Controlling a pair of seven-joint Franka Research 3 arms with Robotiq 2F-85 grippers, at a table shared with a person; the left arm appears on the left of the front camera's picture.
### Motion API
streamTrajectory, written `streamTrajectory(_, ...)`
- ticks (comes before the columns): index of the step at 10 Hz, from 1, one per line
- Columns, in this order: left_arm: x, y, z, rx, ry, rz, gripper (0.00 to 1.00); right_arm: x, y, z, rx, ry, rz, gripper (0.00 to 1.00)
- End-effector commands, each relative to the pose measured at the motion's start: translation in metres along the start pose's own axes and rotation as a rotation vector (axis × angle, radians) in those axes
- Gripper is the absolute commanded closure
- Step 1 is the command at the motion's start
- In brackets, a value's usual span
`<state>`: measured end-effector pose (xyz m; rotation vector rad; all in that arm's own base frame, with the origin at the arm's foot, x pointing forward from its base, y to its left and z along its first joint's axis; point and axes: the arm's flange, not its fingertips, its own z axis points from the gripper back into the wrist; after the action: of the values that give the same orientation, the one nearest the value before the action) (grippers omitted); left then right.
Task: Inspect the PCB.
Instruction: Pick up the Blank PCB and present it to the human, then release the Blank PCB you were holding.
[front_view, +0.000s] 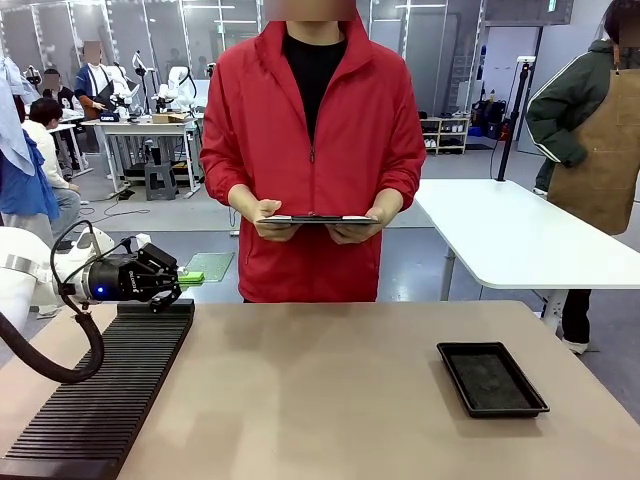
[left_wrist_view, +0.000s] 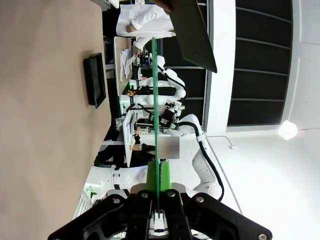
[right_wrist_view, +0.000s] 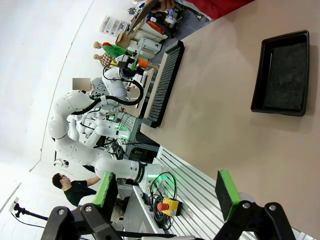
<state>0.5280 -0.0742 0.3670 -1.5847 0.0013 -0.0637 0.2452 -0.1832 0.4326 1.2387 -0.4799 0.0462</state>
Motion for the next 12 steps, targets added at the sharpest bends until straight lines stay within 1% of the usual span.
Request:
streamTrajectory(1, -0.0005, 0.0000, -0.0010, -0.002, 0.004, 0.003, 0.97, -0.0002, 0.0003, 0.0014, 0.009, -0.006, 0.007, 0.00)
streamTrajectory(12, -0.0005, 0.0000, -0.0010, -0.002, 0.004, 0.003, 0.97, -0.0002, 0.0003, 0.0014, 0.009, -0.006, 0.007, 0.00)
